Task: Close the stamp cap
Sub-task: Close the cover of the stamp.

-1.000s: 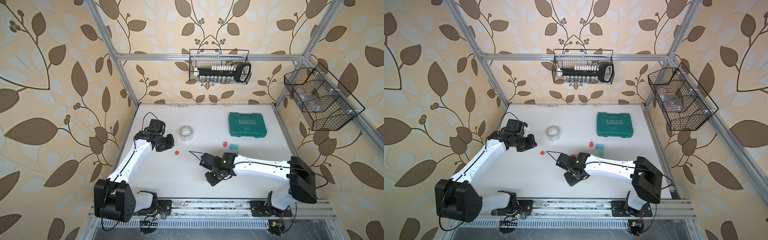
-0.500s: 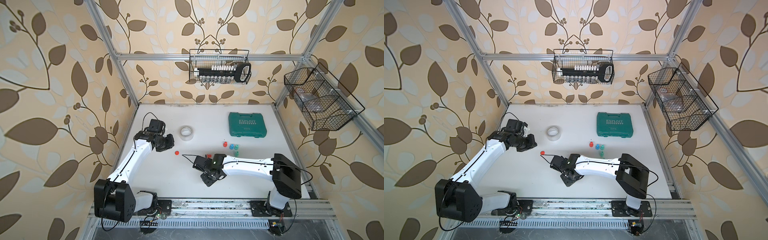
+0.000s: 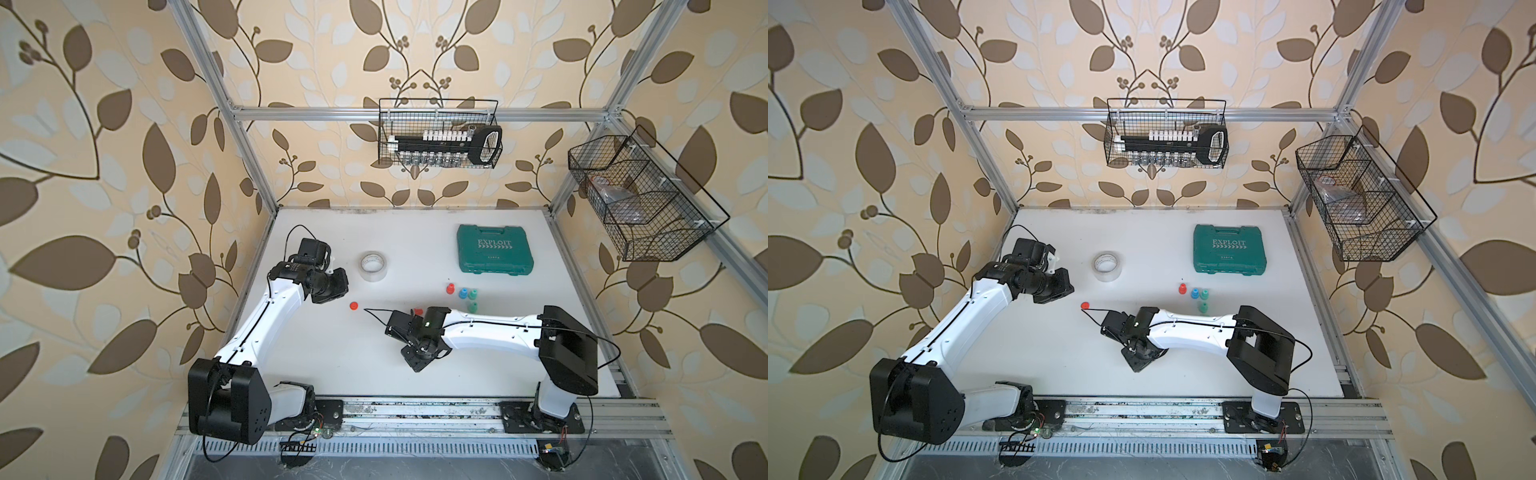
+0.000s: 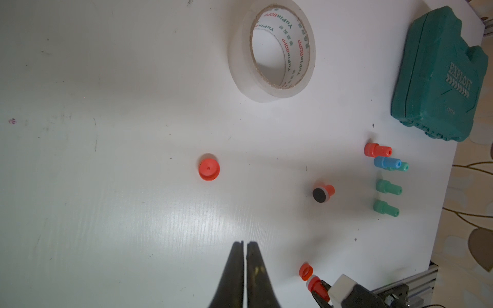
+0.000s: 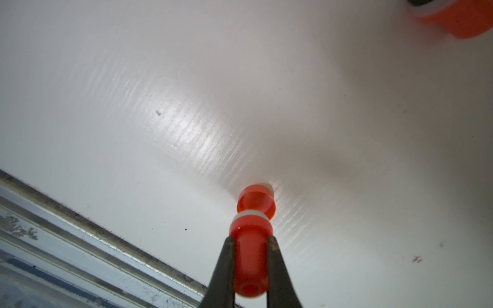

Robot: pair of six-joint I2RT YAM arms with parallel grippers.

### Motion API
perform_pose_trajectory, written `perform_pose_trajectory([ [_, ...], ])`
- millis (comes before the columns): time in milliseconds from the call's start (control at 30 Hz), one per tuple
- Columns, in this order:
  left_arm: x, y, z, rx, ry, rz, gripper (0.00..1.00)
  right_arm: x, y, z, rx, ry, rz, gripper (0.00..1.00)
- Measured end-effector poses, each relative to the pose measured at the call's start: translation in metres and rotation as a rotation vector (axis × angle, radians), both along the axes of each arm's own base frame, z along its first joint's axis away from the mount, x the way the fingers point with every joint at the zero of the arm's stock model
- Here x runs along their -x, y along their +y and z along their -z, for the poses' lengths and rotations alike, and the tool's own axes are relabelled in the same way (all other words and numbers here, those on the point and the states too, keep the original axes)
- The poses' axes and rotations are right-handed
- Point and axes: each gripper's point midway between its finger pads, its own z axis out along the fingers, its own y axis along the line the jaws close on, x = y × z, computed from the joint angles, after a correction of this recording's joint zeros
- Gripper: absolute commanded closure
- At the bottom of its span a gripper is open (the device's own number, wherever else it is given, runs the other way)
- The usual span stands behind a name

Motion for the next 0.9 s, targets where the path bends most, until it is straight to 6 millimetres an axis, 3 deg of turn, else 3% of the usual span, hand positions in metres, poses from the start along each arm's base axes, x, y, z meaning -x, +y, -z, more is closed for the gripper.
perform_pose_trajectory([
  [900, -0.0001, -0.0001, 0.0006, -0.001, 0.001, 0.003, 0.92, -0.0051, 0.0022, 0.0099, 0.006, 0.002, 0.002, 1.0],
])
